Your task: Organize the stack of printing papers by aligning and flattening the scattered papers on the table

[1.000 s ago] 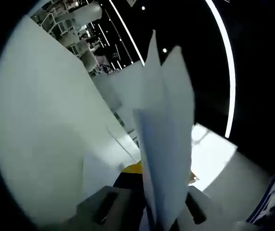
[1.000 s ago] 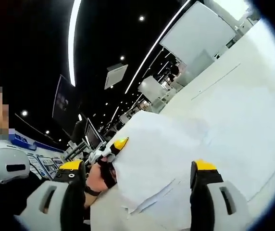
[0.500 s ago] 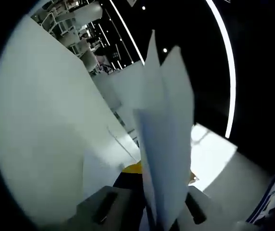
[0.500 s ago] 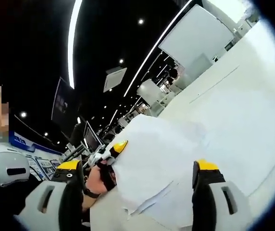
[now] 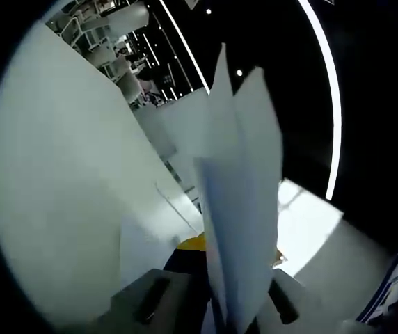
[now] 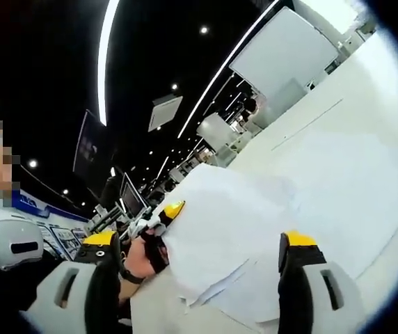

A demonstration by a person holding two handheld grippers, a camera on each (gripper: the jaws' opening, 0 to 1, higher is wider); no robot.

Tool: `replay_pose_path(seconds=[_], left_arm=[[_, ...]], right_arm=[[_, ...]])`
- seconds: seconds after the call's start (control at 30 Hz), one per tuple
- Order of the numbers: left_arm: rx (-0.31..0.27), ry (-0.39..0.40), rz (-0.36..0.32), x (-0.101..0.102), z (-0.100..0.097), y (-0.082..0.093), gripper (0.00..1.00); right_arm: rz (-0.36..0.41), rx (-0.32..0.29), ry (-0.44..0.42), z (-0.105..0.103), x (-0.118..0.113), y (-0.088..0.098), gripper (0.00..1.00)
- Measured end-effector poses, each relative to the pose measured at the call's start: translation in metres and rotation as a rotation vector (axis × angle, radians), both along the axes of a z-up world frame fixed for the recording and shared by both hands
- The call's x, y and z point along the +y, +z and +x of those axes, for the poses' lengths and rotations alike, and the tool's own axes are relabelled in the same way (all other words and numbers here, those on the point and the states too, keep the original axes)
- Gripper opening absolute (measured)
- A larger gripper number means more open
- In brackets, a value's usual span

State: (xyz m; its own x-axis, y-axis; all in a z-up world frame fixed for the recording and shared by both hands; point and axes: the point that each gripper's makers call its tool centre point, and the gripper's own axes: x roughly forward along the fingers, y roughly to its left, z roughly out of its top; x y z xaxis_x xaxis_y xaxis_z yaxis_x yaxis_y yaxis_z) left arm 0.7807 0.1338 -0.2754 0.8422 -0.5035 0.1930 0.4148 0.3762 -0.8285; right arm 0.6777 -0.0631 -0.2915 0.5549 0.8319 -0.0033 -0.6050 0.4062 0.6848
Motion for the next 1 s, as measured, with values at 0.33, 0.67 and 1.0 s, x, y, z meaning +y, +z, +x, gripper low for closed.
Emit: replay_pose_path(seconds=[0.33, 0.67, 1.0], left_arm=[[0.003, 0.000, -0.002, -0.0002, 0.0004, -0.0007, 0.06], [0.005, 0.004, -0.007, 0.0008, 0.0007, -0.0011, 0.06], [0.006, 0.003, -0.010, 0.0043, 0.0039, -0.0028, 0.06]], right_arm=[[-0.048, -0.013, -0.011, -0.0008, -0.0018, -0.0011, 0.90], [-0.065, -0.023, -0.011, -0.0002, -0.0016, 0.0021, 0.90], [-0.084, -0.035, -0.021, 0.0017, -0.0049, 0.0042, 0.90]])
